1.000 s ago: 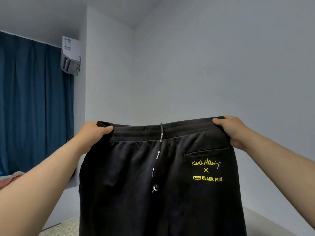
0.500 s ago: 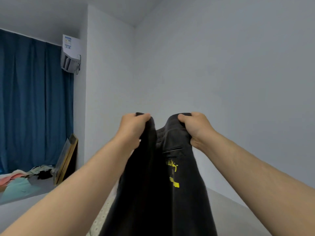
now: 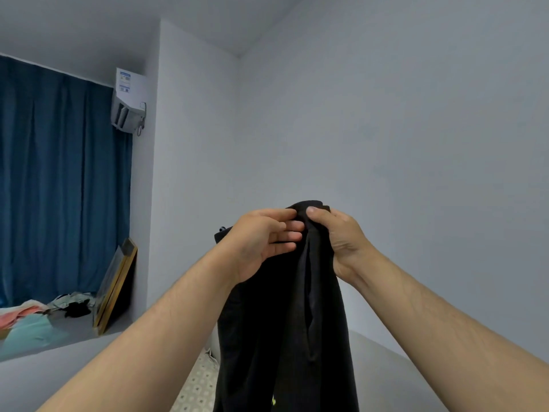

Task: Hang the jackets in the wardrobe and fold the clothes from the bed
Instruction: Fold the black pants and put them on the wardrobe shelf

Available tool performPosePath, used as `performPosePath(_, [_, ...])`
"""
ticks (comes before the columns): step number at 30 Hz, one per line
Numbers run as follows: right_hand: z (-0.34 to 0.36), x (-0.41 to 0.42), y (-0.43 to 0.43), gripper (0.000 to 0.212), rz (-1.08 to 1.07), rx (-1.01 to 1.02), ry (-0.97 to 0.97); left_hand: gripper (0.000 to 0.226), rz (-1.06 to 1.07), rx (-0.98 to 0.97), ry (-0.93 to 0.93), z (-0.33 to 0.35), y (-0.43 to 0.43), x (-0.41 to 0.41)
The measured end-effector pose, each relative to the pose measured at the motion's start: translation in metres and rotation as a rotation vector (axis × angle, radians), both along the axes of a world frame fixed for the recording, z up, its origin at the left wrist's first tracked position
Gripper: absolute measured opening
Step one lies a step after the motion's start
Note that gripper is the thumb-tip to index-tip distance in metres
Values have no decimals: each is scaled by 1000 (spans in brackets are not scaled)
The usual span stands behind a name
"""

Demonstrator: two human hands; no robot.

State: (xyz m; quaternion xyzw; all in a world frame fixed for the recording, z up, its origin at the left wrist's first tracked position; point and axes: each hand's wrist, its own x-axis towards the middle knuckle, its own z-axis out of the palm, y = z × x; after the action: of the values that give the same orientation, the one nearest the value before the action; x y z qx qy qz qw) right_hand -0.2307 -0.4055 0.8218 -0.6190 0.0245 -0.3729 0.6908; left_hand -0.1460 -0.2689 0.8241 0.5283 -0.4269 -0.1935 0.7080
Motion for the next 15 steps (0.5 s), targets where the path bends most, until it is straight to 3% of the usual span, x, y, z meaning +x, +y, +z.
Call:
performPosePath(3, [-1,1,-4,14,-47,103,8,30,4,-19,-39,0,5,3])
performPosePath(4, [0,0,-3,20,-38,128,-2,26,103,-76,-56,-3,6,6])
performPosePath(6, [3,-2,-4,26,-5,150,-27,27,547,-164,-211,-13,8,23])
performPosePath(7, [4,-3,-6,27,10,159,-41,37,736,-157,-290,-22,10,30])
performPosePath(8, [5,-4,-9,27,22,171,-52,52,776,-128,-298,-32,11,38])
performPosePath(10, [6,-5,-16,28,72,205,-52,63,422,-49,-79,-51,13,44])
performPosePath(12, [7,-5,-20,26,142,239,-38,49,88,90,148,-64,14,40])
performPosePath(15, [9,-4,-27,29,122,230,-16,41,-6,49,290,-65,12,36])
